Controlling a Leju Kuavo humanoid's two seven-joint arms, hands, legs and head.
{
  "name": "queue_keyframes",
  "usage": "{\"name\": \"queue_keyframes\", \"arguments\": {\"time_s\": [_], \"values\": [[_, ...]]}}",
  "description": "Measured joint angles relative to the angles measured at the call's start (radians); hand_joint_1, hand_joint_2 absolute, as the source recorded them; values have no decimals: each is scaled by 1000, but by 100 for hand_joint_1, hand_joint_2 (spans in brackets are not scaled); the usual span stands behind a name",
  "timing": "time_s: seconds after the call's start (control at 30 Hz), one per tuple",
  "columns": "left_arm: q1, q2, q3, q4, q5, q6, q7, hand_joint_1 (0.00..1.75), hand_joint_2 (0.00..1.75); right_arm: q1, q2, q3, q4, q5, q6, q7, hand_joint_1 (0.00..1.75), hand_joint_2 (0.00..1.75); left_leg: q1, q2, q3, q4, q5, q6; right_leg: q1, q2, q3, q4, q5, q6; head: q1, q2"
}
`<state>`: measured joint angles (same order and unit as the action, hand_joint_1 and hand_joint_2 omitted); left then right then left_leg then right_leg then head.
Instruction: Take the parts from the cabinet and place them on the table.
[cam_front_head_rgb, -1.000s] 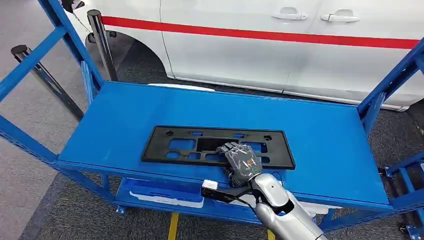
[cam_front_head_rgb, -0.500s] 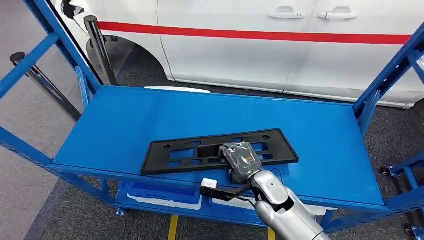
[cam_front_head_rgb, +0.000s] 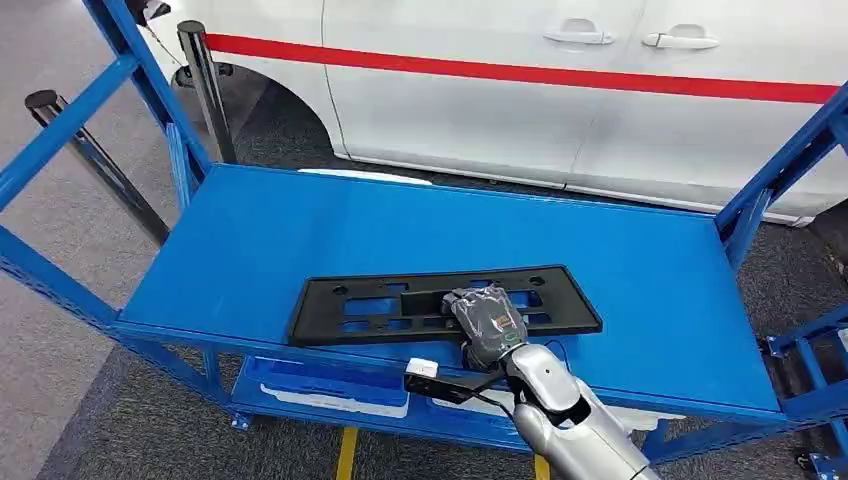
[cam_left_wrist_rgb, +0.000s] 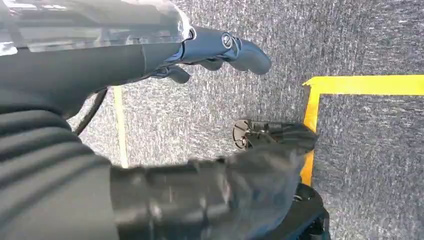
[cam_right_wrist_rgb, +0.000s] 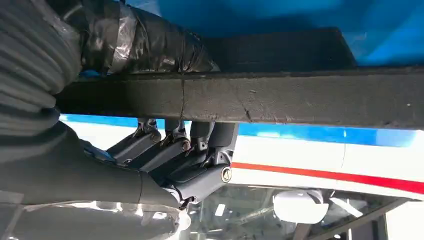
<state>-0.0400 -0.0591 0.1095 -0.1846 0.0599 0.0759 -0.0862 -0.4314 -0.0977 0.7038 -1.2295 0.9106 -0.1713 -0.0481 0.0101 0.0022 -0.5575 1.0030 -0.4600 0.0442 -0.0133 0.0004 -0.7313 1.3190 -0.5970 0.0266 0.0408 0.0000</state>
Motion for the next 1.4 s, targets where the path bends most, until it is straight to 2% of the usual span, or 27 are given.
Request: {"name": "queue_keyframes", "arguments": {"time_s": [0.03,0.07,0.17,0.2,0.27,0.33,0.37,0.4,0.47,0.5,0.53,0.6,0.67,0.7,0.83,0.87,0.9,0.97,1.0,1.03,1.1,1.17,1.2,1.23,1.33,1.37,1.4], "values": [[0,0,1,0,1,2,0,0,175,2,-1,0,0,0,0,0,169,175,-1,0,0,1,0,0,0,0,-12,24,4,0,0,0],[0,0,4,0,3,3,0,0,175,2,-2,0,0,0,-1,-2,169,175,-1,0,1,2,-1,0,0,0,-1,0,30,-1,0,0],[0,-1,13,0,3,3,5,0,175,5,-2,0,-5,37,-47,10,169,175,0,-4,5,11,-9,-7,0,0,125,-246,150,-14,0,0],[-1,-3,17,0,4,3,10,0,175,10,-2,0,-7,61,-73,25,169,175,-9,-6,-1,20,-14,-14,7,0,136,-277,132,-18,0,0],[-3,-4,22,0,6,5,22,0,175,33,0,-7,-17,135,-152,66,169,175,-7,-8,-5,19,-14,-23,7,0,132,-276,135,-22,-1,0],[0,-6,27,0,5,8,38,0,175,62,9,-27,-34,250,-260,116,169,175,-5,-9,-4,18,-13,-34,4,-1,132,-282,141,-38,-1,0],[1,-6,29,0,3,7,45,0,175,72,15,-35,-42,288,-291,131,169,175,-1,-8,-7,31,-30,-40,0,-2,134,-284,146,-43,-1,0],[1,-7,32,0,0,6,51,0,175,81,24,-46,-55,344,-336,147,169,175,-2,-7,-21,65,-61,-46,-1,-2,132,-285,148,-48,-3,0],[-1,-8,37,0,0,5,60,0,175,101,38,-60,-76,414,-388,164,169,175,3,-7,-86,222,-151,-57,0,-2,129,-284,148,-49,-3,0],[-2,-10,39,0,-1,3,61,0,175,111,41,-65,-83,431,-398,169,169,175,3,-7,-117,294,-178,-60,0,-4,126,-283,148,-49,-3,0],[-2,-12,40,0,-3,2,61,0,175,122,44,-70,-88,441,-403,171,169,175,3,-7,-128,324,-179,-62,0,-5,125,-282,148,-49,-3,0],[-3,-12,42,0,-9,1,61,0,175,142,49,-82,-100,463,-410,171,169,175,4,-7,-85,249,-123,-60,0,-5,122,-278,149,-49,-3,0],[-2,-12,43,0,-14,0,61,0,175,152,54,-91,-114,479,-419,172,169,175,3,-7,12,67,-40,-51,0,-3,122,-274,150,-48,-3,0],[-3,-12,43,0,-17,0,62,0,175,156,56,-98,-120,484,-423,173,169,175,0,-8,35,20,-51,-45,3,-2,119,-274,153,-41,-3,0],[-4,-13,43,0,-20,-2,62,0,175,169,58,-106,-134,495,-433,175,169,175,-9,-10,22,17,-26,-24,1,-1,113,-279,173,-13,-2,0],[-3,-15,43,0,-21,-3,63,0,175,173,58,-109,-136,499,-435,175,169,175,4,-6,20,3,-11,-12,2,0,108,-272,163,-8,-2,0],[-4,-16,43,0,-21,-4,63,0,175,177,58,-112,-138,504,-439,178,169,175,0,-3,12,0,-2,-4,0,0,97,-248,123,-4,-1,0],[-5,-17,43,0,-23,-5,65,0,175,181,58,-119,-139,507,-443,182,169,175,-2,-2,-12,3,11,5,0,0,53,-116,15,0,0,0],[-5,-17,43,0,-24,-7,66,0,175,186,58,-122,-139,507,-445,182,169,175,-3,-1,-24,5,19,6,0,0,33,-45,-24,3,-1,0],[-5,-17,43,0,-24,-7,66,0,175,191,58,-125,-139,508,-445,183,169,175,-5,-1,-37,8,27,5,0,0,24,7,-38,4,0,0],[-5,-17,43,0,-24,-7,68,0,175,198,58,-126,-139,507,-446,183,169,175,-5,-1,-64,17,39,2,0,0,68,-19,9,3,0,0],[-5,-19,43,0,-25,-8,68,0,175,198,58,-127,-141,508,-446,183,169,175,-5,-1,-85,28,50,-4,0,0,183,-180,70,-3,-1,0],[-6,-19,43,0,-27,-8,69,0,175,197,58,-127,-144,508,-446,183,169,175,-5,-1,-90,31,55,-9,1,1,229,-257,46,-9,-1,0],[-6,-20,43,0,-32,-8,73,0,175,198,61,-129,-148,509,-447,182,169,175,-9,-3,-95,37,60,-16,9,2,245,-286,45,-13,-2,0],[-4,-21,42,0,-42,-6,87,0,175,203,64,-134,-148,511,-449,182,169,175,-9,-4,-96,27,86,-34,11,2,226,-284,62,-31,-1,0],[0,-20,42,0,-43,-3,91,0,175,205,66,-135,-147,512,-449,182,169,175,-8,-7,-102,28,86,-40,4,-2,218,-293,77,-43,-2,0],[-1,-21,42,0,-46,1,95,0,175,206,67,-135,-147,513,-449,182,169,175,-4,-7,-108,41,59,-45,3,-5,211,-293,84,-50,-1,0]]}}
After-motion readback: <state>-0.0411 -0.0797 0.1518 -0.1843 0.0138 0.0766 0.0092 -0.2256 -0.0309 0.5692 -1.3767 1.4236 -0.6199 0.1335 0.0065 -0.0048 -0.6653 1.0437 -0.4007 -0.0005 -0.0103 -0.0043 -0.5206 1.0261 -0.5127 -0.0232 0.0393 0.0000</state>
